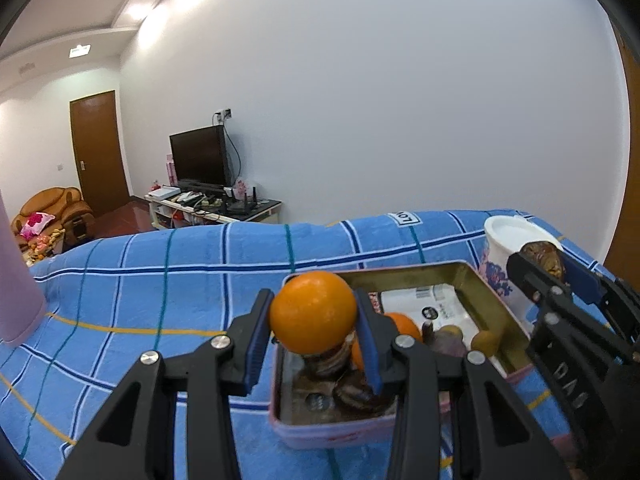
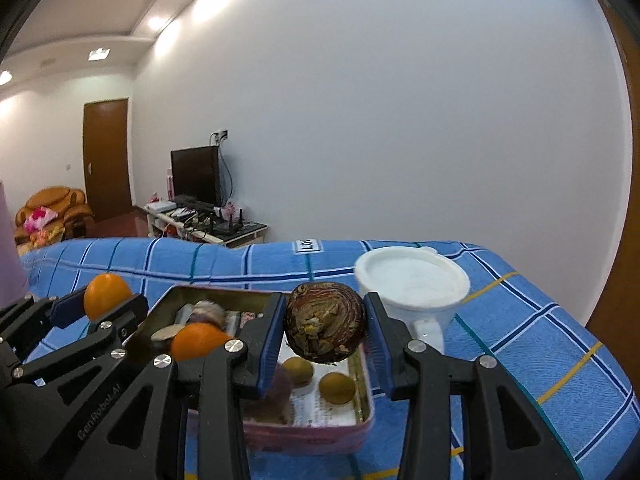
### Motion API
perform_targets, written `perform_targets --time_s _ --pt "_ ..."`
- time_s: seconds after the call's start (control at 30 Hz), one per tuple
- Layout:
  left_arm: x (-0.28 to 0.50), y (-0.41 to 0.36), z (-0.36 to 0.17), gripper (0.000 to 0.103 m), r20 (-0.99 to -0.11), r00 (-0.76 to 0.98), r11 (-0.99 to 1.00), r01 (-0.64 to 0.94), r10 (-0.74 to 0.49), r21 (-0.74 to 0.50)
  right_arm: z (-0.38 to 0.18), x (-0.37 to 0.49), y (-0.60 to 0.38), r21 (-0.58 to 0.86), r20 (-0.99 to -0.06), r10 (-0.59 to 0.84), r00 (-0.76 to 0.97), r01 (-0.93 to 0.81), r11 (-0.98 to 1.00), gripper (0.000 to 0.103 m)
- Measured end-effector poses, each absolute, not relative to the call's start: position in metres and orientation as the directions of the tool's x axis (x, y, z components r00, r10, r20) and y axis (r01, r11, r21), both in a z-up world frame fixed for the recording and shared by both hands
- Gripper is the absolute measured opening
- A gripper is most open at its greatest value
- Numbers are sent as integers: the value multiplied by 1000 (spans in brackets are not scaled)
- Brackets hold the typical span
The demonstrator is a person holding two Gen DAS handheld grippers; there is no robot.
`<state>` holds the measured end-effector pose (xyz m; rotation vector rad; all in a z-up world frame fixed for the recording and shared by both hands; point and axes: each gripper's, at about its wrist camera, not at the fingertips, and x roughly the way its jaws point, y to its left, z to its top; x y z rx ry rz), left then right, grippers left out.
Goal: Organize fruits
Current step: 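Carry the orange and dark fruit over the pink tin with both tools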
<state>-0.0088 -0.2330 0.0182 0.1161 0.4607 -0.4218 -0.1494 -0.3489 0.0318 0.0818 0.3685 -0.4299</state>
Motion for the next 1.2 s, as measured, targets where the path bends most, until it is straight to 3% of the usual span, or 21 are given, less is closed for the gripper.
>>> perform_targets --time_s 0.7,0.93,1.2 --pt "9 -247 2 42 -508 766 893 449 -394 -17 14 -130 -373 152 -523 -288 802 421 894 42" --pt "18 -250 0 42 -524 762 896 445 -380 -3 23 -105 -371 25 -557 -332 761 415 910 42" --pt "25 -252 -4 42 -546 753 898 441 -369 2 11 -76 -371 56 -590 -299 750 407 912 42"
